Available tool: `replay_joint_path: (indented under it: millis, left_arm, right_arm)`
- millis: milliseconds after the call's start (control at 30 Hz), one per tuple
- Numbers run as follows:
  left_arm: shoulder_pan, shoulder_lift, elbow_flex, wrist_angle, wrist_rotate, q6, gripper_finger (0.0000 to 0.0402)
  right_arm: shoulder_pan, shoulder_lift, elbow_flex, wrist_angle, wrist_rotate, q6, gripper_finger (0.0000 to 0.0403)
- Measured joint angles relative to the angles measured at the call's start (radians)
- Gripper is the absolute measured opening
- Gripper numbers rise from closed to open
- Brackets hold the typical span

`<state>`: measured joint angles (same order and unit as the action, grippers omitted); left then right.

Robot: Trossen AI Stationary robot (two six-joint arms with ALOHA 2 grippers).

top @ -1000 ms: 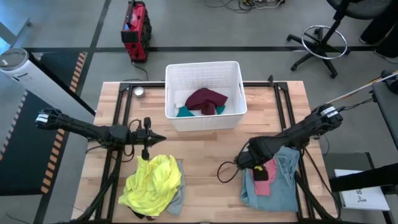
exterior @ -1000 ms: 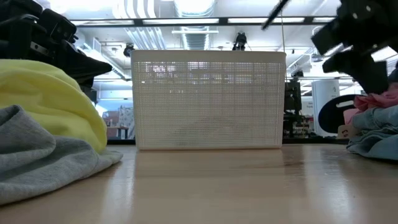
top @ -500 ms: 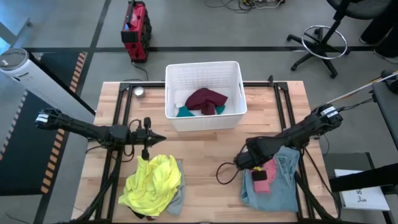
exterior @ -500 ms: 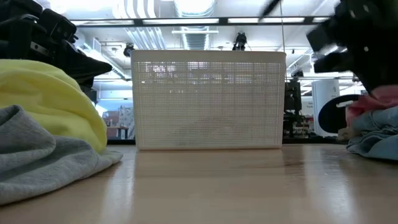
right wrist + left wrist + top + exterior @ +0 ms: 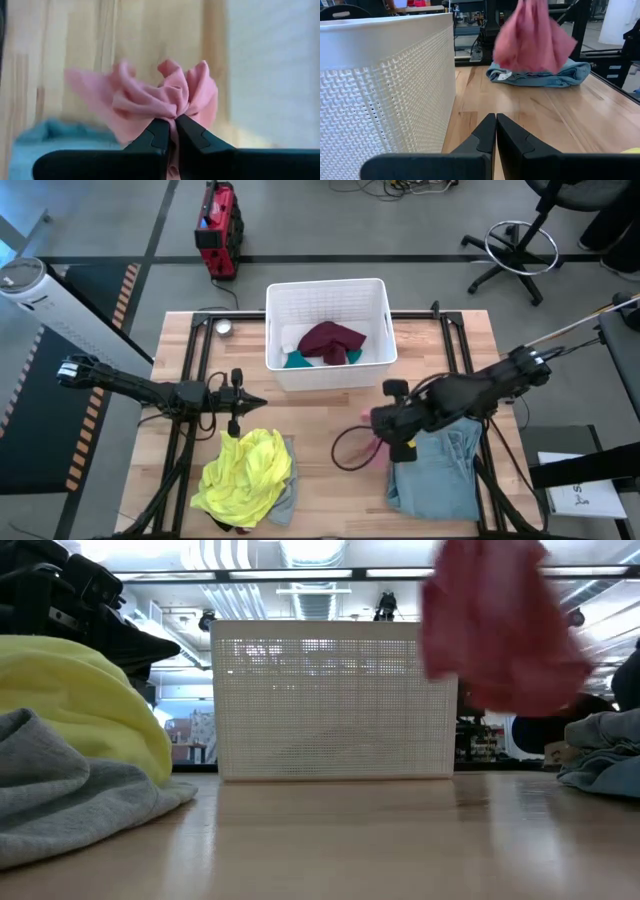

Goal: Sort clothes
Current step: Put the pink boxer into the white laundry bin

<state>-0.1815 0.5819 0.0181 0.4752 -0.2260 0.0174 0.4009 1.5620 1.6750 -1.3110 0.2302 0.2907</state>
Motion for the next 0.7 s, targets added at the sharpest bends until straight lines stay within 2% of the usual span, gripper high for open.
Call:
replay_joint_path:
  millis: [200,400,700]
  left_arm:
    - [0.000,0.000,0.000,0.001,0.000,0.000,0.0000]
    - [0.000,-0.001,0.000,0.004,0.000,0.000,0.0000]
    - [0.000,-0.001,0.000,0.004,0.000,0.001,0.0000]
  right_arm:
    - [-0.012,0.013,0.214,0.015,0.217,-0.088,0.0000]
    - [-0.084,0.058,0.399,0.030,0.429,-0.198,0.0000]
    - [-0.284,0.140,0.572,0.232,0.455,-0.535,0.0000]
